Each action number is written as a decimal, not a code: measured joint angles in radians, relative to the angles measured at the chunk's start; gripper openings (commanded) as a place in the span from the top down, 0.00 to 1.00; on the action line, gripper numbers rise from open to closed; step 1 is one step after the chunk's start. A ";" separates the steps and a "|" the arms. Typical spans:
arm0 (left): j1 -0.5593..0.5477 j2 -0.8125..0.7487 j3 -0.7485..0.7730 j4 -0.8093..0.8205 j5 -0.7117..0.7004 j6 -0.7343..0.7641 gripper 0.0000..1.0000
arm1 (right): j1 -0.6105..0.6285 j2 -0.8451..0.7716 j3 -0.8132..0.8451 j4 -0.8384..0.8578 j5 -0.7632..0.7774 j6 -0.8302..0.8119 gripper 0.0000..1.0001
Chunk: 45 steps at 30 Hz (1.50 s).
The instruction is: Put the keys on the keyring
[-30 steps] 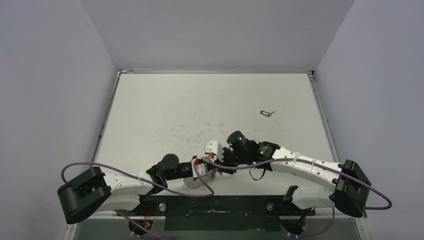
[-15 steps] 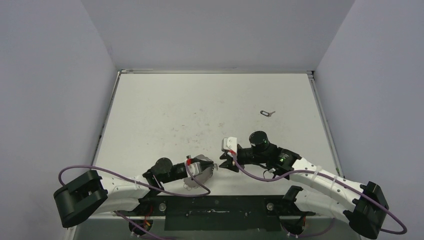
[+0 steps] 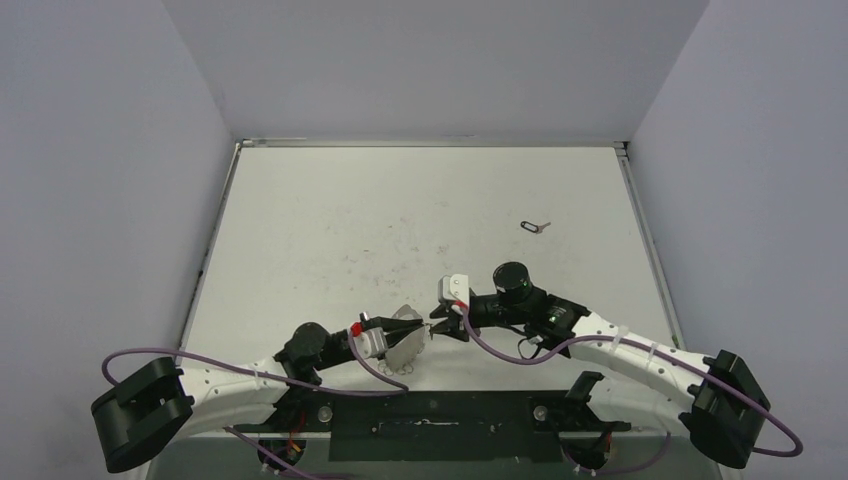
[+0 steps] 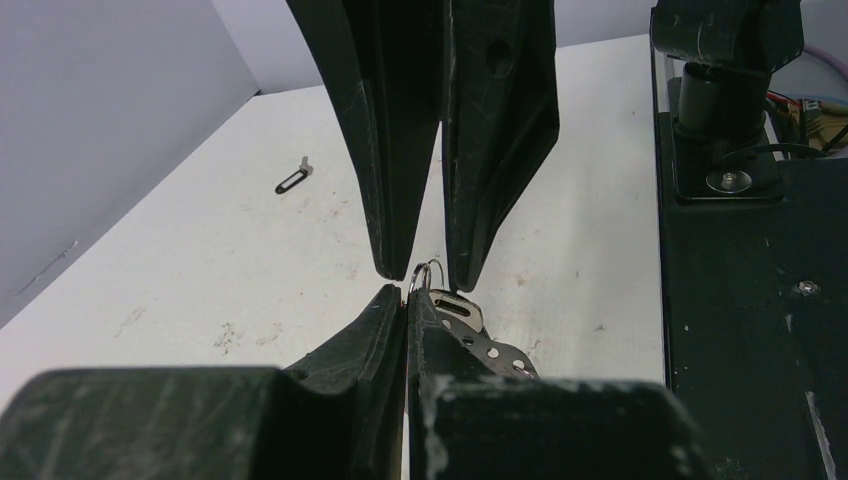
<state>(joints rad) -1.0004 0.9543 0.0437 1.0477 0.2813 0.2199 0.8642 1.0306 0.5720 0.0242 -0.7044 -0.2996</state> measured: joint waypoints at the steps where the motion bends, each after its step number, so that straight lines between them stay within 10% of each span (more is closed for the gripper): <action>1: 0.000 -0.006 0.000 0.000 0.000 0.000 1.00 | 0.000 0.008 0.000 0.010 -0.001 0.002 0.70; 9: 0.000 -0.011 -0.003 -0.004 -0.001 -0.001 1.00 | 0.000 0.043 0.000 0.055 -0.019 0.021 1.00; 17: 0.000 -0.011 -0.005 -0.008 -0.001 -0.001 0.99 | 0.000 0.043 0.002 0.040 -0.026 0.022 1.00; 24: -0.004 -0.042 -0.004 -0.084 -0.018 0.006 0.68 | 0.002 0.072 0.101 -0.157 0.017 -0.019 1.00; 45: -0.008 0.157 0.041 -0.168 -0.031 0.029 0.67 | 0.118 0.412 0.378 -0.618 0.362 -0.033 1.00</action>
<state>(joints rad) -1.0088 1.1114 0.0845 0.8795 0.2504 0.2489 0.9821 1.4429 0.9504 -0.5938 -0.3428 -0.3328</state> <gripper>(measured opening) 0.330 0.034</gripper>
